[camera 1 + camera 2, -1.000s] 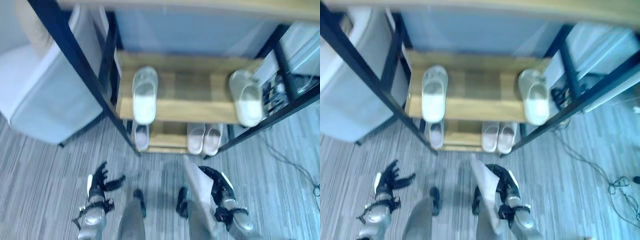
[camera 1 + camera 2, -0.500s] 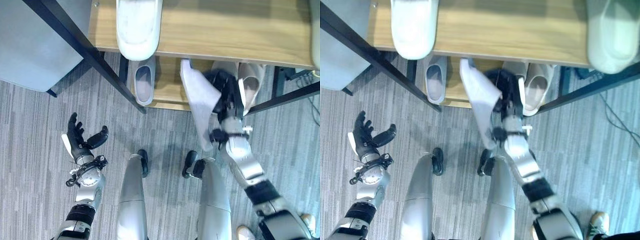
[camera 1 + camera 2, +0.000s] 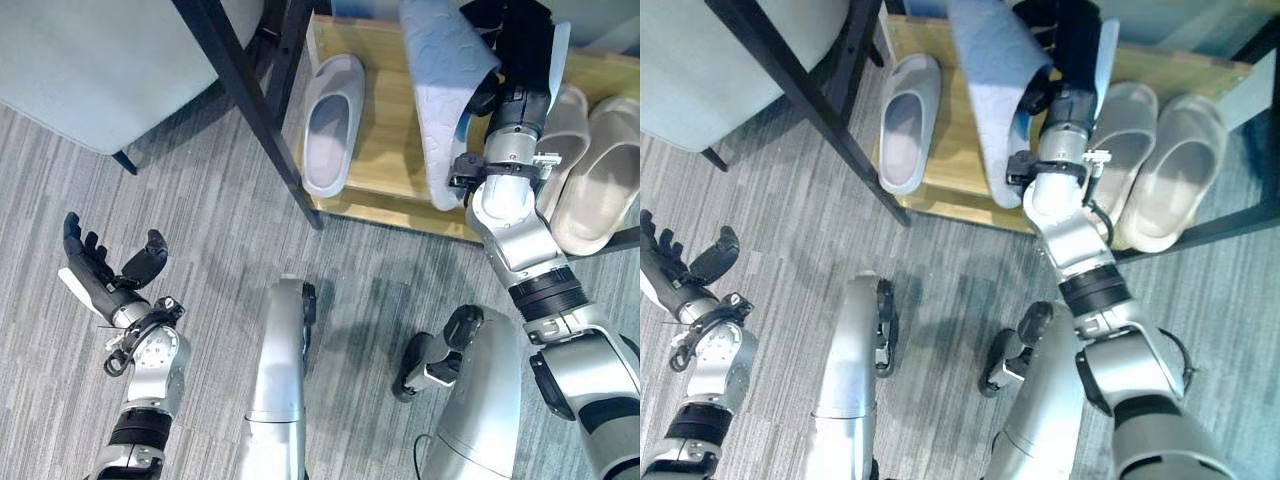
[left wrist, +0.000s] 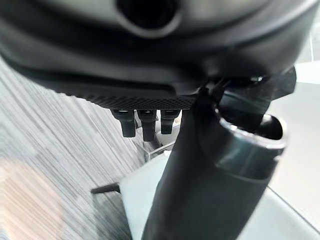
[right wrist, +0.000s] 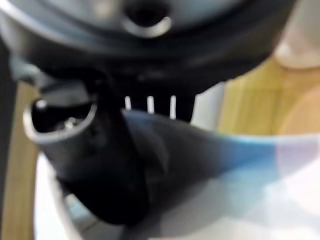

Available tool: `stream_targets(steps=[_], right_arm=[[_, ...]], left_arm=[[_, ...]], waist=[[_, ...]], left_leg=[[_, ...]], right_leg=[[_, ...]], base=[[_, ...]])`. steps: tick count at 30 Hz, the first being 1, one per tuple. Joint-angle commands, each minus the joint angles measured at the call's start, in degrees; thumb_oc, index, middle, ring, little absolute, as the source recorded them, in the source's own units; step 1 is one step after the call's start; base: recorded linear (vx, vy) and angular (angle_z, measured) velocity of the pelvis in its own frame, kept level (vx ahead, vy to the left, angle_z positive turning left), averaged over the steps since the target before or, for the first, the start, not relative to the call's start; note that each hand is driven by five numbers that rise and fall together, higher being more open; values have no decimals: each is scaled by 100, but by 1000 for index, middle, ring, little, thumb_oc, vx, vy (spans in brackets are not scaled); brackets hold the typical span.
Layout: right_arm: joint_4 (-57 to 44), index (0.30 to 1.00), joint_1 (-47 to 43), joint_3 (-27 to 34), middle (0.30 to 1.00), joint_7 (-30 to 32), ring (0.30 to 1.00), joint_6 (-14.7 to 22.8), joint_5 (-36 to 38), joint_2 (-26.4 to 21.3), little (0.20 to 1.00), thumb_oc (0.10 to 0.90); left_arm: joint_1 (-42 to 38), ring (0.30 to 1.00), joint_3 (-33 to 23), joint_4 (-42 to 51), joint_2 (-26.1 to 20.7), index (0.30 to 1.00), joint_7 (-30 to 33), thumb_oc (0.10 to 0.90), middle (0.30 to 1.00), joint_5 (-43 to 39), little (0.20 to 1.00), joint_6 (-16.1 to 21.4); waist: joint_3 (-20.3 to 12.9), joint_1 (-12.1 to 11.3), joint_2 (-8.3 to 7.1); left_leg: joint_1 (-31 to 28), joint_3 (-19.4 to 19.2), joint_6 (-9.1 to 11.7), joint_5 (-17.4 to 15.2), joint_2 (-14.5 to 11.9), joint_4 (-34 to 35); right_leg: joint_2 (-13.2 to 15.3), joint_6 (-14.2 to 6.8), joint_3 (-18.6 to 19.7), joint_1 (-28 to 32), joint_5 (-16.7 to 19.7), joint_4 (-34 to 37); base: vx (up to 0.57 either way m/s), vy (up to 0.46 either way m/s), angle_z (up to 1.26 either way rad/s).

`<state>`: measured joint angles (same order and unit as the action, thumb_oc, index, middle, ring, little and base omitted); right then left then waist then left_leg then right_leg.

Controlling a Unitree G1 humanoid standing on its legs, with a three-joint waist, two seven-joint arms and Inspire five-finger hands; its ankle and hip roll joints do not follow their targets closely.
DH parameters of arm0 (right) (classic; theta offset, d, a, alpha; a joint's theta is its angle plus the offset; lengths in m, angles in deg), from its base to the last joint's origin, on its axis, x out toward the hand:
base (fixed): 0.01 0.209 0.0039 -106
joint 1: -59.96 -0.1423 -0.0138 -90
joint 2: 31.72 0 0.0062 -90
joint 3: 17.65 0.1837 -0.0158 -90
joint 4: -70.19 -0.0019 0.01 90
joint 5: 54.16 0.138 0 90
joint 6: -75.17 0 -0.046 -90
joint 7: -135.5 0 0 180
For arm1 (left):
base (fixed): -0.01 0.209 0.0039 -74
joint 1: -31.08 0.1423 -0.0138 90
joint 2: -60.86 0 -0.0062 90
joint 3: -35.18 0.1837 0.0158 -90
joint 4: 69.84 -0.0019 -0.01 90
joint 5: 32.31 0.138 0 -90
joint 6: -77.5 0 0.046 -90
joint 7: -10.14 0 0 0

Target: Arrange the slippers neatly on the shoe rack.

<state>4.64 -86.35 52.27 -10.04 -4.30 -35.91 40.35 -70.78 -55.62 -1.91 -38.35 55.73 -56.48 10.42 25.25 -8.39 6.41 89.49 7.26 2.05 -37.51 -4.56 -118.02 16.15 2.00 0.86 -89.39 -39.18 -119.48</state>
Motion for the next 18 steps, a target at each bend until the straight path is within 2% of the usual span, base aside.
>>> stream_targets(steps=[1,2,7,10,13,18], right_arm=[[-225,300,-1353,-83,300,247,300,542,125,-21,300,400],[-87,300,-1625,-265,300,267,300,648,350,97,300,400],[173,300,-2097,-515,300,314,300,616,367,181,300,400],[482,300,-2345,-611,300,402,300,661,424,274,300,400],[617,300,-2245,-464,300,547,300,756,380,324,300,400],[921,300,-2338,-463,300,677,300,763,263,333,300,400]], left_arm=[[-216,900,-640,313,-628,900,331,800,900,101,900,655],[-245,900,-650,219,-669,900,416,800,900,29,900,724],[-426,900,-564,-32,-774,900,406,800,900,-122,900,763],[-416,900,-420,-160,-762,900,442,800,900,-59,900,758],[-431,900,-311,-287,-734,900,472,800,900,33,900,795],[-540,900,-256,-484,-732,900,450,800,900,-51,900,833]], waist=[[137,-122,-93],[243,-107,-82],[450,-109,-67],[452,-166,-119],[451,-200,-247],[450,-212,-286]], left_leg=[[-151,35,-504,-654,112,-775],[-35,70,-494,-742,152,-1182],[45,167,-462,-872,188,-1631],[47,175,-472,-920,172,-1633],[47,196,-461,-878,182,-1502],[47,253,-458,-890,178,-1538]], right_leg=[[-328,-4,680,86,-258,-594],[-333,2,821,-33,-308,-967],[-282,-12,931,-55,-446,-1363],[-230,11,937,-54,-428,-1390],[-212,2,879,-42,-343,-1243],[-231,-12,847,-52,-340,-1248]], base=[[59,44,3],[49,32,1],[7,13,2],[28,40,-1],[8,10,-1],[-1,8,0]])
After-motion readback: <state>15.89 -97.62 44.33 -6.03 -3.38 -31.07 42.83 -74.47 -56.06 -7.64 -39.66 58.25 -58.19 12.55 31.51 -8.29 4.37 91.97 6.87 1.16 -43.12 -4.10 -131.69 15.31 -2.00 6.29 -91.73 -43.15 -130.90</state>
